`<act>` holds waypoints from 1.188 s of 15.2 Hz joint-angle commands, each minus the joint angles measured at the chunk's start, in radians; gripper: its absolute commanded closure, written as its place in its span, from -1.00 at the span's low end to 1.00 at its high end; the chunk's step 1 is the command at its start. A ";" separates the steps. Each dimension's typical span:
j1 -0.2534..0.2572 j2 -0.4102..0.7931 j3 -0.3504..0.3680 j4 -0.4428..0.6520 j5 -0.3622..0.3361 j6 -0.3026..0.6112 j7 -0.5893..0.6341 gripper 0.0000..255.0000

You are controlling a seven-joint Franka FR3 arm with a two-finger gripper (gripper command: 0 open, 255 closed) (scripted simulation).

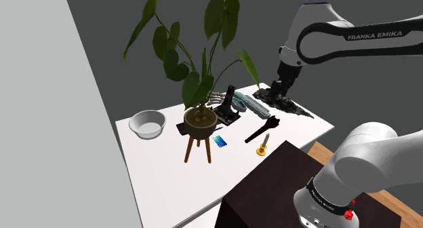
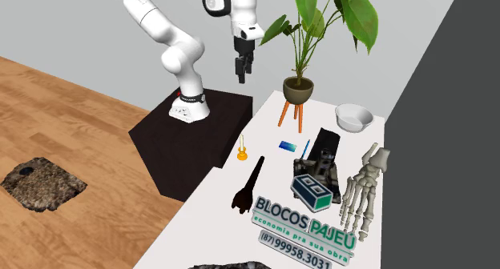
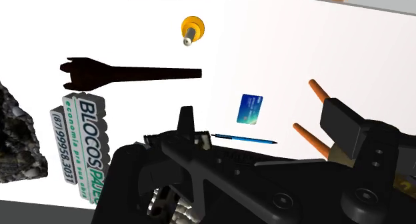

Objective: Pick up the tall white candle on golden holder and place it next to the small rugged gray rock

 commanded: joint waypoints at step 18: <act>0.022 0.601 -0.332 -0.214 -0.068 0.795 -0.384 -1.00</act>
